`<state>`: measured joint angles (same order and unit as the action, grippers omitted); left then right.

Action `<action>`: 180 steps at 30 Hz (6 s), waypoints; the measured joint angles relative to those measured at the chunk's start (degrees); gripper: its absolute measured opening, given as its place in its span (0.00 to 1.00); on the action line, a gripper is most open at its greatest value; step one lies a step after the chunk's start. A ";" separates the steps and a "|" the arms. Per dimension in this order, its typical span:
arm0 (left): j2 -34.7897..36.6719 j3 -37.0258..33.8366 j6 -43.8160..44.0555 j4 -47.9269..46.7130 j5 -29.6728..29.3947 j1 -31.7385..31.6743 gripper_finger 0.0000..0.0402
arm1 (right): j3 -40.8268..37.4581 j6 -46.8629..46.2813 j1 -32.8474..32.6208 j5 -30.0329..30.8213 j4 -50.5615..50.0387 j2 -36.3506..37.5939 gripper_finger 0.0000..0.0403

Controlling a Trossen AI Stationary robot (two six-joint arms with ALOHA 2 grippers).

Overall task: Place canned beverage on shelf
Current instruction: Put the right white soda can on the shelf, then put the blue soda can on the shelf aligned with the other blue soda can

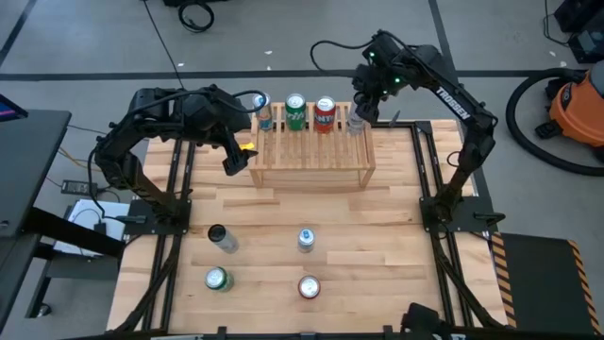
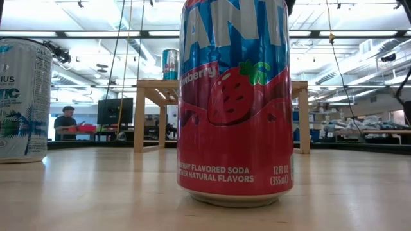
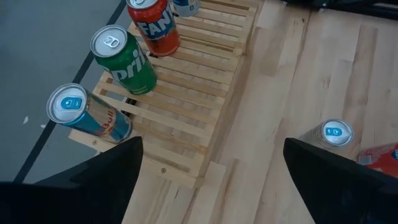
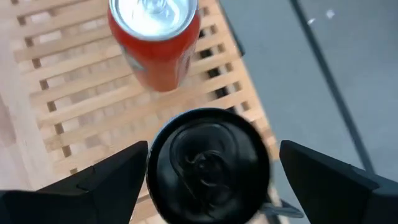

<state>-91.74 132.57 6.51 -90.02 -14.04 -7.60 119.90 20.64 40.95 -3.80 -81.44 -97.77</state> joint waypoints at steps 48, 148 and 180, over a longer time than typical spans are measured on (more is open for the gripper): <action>31.36 -34.29 12.93 5.03 -3.05 -0.22 0.97 | 0.01 -13.98 -15.10 0.11 -6.11 30.44 0.93; 62.90 -100.32 4.77 73.32 -0.61 0.44 0.97 | -78.27 -27.23 -47.20 -10.38 121.31 0.00 0.93; 62.88 -100.30 1.15 71.65 0.85 0.44 0.97 | -76.13 -33.14 -52.24 3.13 110.53 -0.47 0.93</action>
<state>-28.86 32.27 7.66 -18.37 -13.19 -7.16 43.77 -12.49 -11.29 -0.67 29.08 -98.24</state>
